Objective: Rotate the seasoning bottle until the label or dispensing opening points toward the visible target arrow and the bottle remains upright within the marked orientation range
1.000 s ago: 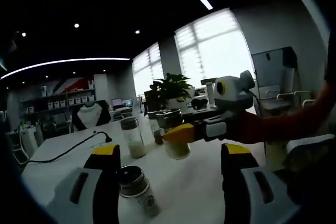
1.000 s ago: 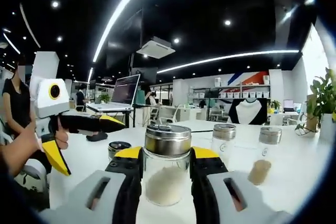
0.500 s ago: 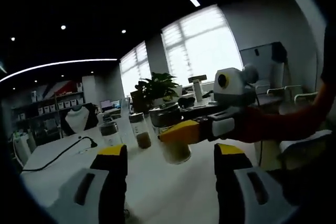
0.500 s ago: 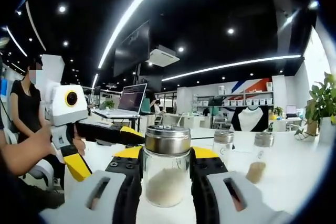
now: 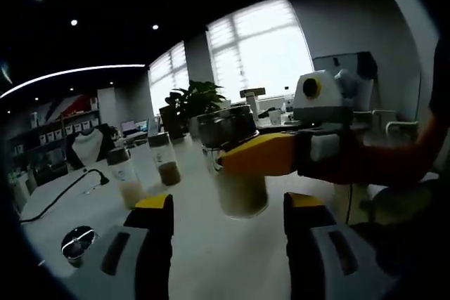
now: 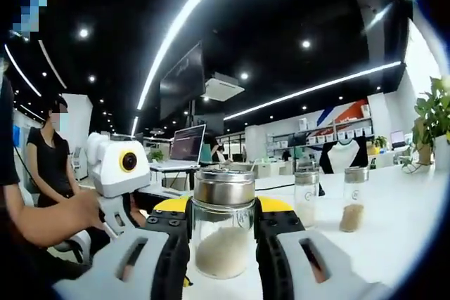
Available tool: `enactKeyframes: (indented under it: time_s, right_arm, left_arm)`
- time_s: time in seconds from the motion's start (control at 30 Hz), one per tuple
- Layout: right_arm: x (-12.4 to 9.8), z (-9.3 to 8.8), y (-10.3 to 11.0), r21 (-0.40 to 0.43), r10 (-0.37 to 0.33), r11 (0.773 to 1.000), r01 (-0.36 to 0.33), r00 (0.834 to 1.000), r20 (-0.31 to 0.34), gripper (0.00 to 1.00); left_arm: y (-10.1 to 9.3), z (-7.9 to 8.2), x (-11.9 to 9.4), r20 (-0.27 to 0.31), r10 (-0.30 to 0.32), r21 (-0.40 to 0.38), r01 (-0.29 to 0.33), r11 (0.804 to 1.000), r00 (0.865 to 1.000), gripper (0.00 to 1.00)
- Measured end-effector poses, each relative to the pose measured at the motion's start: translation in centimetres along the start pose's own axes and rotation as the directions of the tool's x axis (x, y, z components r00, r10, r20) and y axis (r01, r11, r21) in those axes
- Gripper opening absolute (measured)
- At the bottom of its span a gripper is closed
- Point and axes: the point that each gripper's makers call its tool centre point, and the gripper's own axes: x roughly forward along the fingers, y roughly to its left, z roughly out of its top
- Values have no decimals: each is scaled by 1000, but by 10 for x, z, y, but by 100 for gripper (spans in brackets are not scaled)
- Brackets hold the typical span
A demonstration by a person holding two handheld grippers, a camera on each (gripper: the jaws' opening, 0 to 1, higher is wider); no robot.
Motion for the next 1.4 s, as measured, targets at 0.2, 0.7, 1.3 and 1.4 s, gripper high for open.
enactKeyframes:
  time_s: [0.2,0.7,1.3,1.4]
  right_arm:
    - [-4,-6,12,45,77,996,-76,997,-12,32]
    - [-13,5,27,206,195,956,-209,977,85,33]
    - [-12,-3,-15,398,-24,917,-4,998,65,33]
    - [-12,-1,-16,416,-47,909,17,997,62,33]
  left_arm:
    - [-7,10,7,80,-31,-94,39,995,996,55]
    - [-32,18,6,128,-145,-189,168,967,981,39]
    - [3,16,17,14,219,260,-215,941,976,38]
    - [5,15,18,8,262,328,-251,911,965,38]
